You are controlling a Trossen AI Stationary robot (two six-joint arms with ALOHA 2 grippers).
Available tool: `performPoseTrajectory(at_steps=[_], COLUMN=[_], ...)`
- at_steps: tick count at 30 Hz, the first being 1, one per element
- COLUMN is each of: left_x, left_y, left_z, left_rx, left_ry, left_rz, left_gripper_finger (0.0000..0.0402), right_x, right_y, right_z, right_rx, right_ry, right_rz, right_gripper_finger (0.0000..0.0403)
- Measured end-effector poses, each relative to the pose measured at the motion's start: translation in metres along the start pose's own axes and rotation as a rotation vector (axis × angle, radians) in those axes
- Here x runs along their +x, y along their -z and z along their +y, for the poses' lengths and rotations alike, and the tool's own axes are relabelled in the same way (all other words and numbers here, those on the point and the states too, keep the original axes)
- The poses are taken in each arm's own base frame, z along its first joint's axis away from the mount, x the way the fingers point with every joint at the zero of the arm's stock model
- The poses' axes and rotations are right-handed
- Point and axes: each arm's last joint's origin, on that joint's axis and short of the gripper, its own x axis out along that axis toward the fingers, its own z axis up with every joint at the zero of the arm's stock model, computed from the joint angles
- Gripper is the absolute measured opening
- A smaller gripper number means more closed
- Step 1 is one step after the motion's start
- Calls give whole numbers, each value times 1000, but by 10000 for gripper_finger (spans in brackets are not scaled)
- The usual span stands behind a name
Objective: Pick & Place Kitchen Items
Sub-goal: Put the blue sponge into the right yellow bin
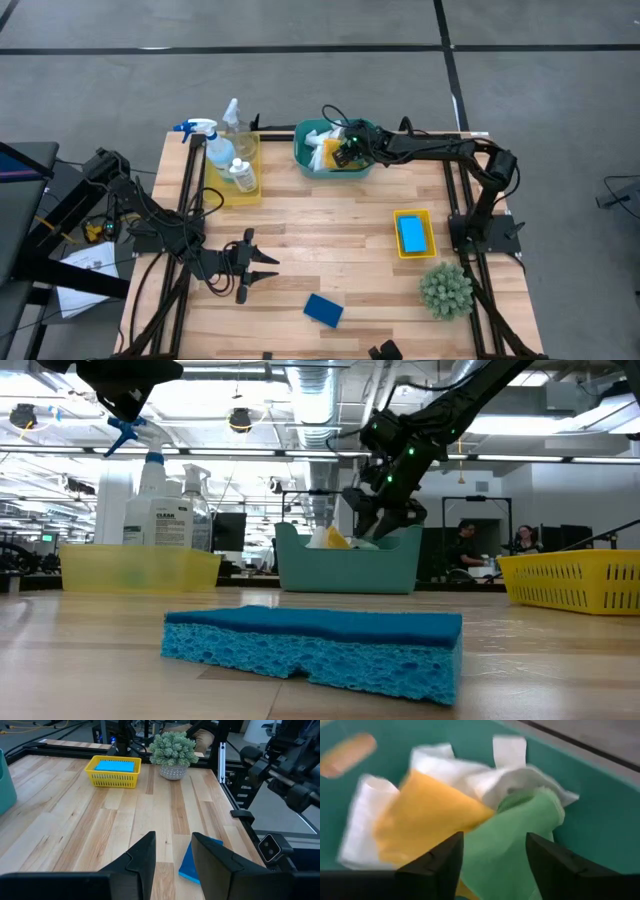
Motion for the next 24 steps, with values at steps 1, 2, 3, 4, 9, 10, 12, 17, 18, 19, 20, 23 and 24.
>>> performPoseTrajectory(at_steps=[1,2,3,4,9,10,12,17,18,19,20,23,24], left_x=[0,0,0,0,0,0,0,0,0,0,0,0,0], left_y=[0,0,0,0,0,0,0,0,0,0,0,0,0], left_z=[0,0,0,0,0,0,0,0,0,0,0,0,0], left_rx=[0,0,0,0,-1,0,-2,-7,-8,-9,-11,-23,-23], left_ry=[0,0,0,0,0,0,0,0,0,0,1,0,0], left_rz=[0,0,0,0,-1,0,-1,-1,0,-1,-2,-2,-2], left_gripper_finger=[122,122,122,122,122,122,122,122,122,122,122,122,122], right_x=[-3,-7,-10,-14,-38,-43,-54,-82,-88,-94,-101,-126,-136], right_y=[-2,-4,-5,-7,-15,-16,-17,-11,-8,-5,-1,11,16], right_z=[0,-1,0,1,4,5,8,21,25,30,35,56,65], right_rx=[2,5,6,7,-1,-8,-22,-117,-144,-168,-192,-257,-279], right_ry=[-3,-6,-11,-17,-48,-55,-71,-70,-75,-83,-97,-175,-206], right_rz=[-9,-16,-23,-32,-73,-78,-90,-89,-83,-73,-66,-75,-86], right_gripper_finger=[213,219,224,226,224,222,219,213,212,212,212,213,214])
